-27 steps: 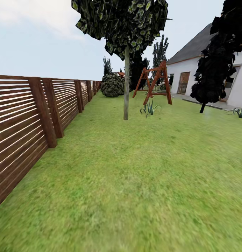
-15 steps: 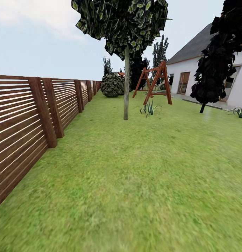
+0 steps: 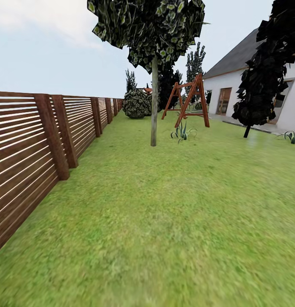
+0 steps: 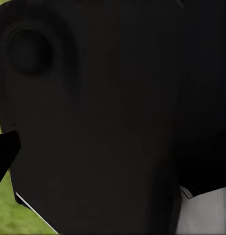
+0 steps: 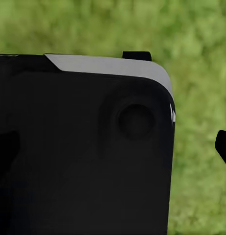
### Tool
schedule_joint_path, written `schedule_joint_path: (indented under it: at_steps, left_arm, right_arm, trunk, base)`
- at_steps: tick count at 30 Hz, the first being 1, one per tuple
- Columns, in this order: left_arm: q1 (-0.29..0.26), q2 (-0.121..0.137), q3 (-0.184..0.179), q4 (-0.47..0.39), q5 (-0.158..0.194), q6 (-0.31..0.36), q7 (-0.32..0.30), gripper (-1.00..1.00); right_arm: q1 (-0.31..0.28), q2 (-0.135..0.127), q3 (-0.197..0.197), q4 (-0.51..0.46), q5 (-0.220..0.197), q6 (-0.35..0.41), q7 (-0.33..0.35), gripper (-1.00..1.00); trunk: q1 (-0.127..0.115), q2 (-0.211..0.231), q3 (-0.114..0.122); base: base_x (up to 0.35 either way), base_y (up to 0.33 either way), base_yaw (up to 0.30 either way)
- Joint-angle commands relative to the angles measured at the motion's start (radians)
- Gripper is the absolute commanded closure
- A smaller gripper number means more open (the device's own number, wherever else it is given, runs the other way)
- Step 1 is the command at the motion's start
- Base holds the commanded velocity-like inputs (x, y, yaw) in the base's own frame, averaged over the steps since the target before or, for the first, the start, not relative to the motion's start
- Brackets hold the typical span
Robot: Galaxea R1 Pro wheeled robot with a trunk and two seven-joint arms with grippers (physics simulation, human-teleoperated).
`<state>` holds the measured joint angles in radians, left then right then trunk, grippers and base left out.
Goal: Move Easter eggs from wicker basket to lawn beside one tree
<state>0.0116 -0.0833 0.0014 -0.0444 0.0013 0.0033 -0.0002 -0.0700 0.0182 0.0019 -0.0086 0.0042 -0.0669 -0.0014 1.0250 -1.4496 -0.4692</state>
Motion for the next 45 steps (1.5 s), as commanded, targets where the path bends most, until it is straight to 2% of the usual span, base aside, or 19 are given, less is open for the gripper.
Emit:
schedule_joint_path:
  at_steps: [1, 7, 8, 16, 26, 45]
  left_arm:
    - [0.001, 0.0, 0.0, -0.008, 0.0, 0.0, -0.001, -1.0]
    - [0.001, -0.002, -0.001, -0.042, -0.001, 0.001, -0.003, -1.0]
    - [0.001, -0.002, -0.001, -0.161, -0.001, 0.001, -0.003, -1.0]
    - [0.001, -0.003, -0.003, -0.225, -0.001, 0.0, -0.003, -1.0]
    - [0.0, 0.0, -0.001, -0.257, 0.0, 0.001, 0.001, -1.0]
    - [0.001, 0.0, 0.0, -0.259, 0.0, 0.001, 0.003, -1.0]
  right_arm:
    - [-0.001, 0.0, 0.0, 0.001, 0.0, -0.004, 0.0, -1.0]
    - [-0.001, 0.0, 0.0, 0.001, 0.0, -0.004, 0.0, -1.0]
    - [-0.001, 0.0, 0.0, 0.001, 0.0, -0.004, 0.0, -1.0]
    - [-0.001, 0.0, 0.0, 0.001, 0.0, -0.004, 0.0, -1.0]
    - [-0.001, 0.0, 0.0, 0.001, 0.0, -0.004, 0.0, -1.0]
    - [-0.001, 0.0, 0.0, 0.001, 0.0, -0.004, 0.0, -1.0]
  trunk:
    - [0.0, 0.0, -0.001]
    - [0.0, 0.0, -0.001]
    - [0.0, 0.0, -0.001]
    - [0.0, 0.0, -0.001]
    - [0.0, 0.0, -0.001]
    - [0.0, 0.0, -0.001]
  base:
    - [0.086, 0.0, 0.0]
    - [0.254, 0.0, 0.0]
    - [0.305, 0.0, 0.0]
    - [0.32, 0.0, 0.0]
    - [0.33, 0.0, 0.0]
    - [0.33, 0.0, 0.0]
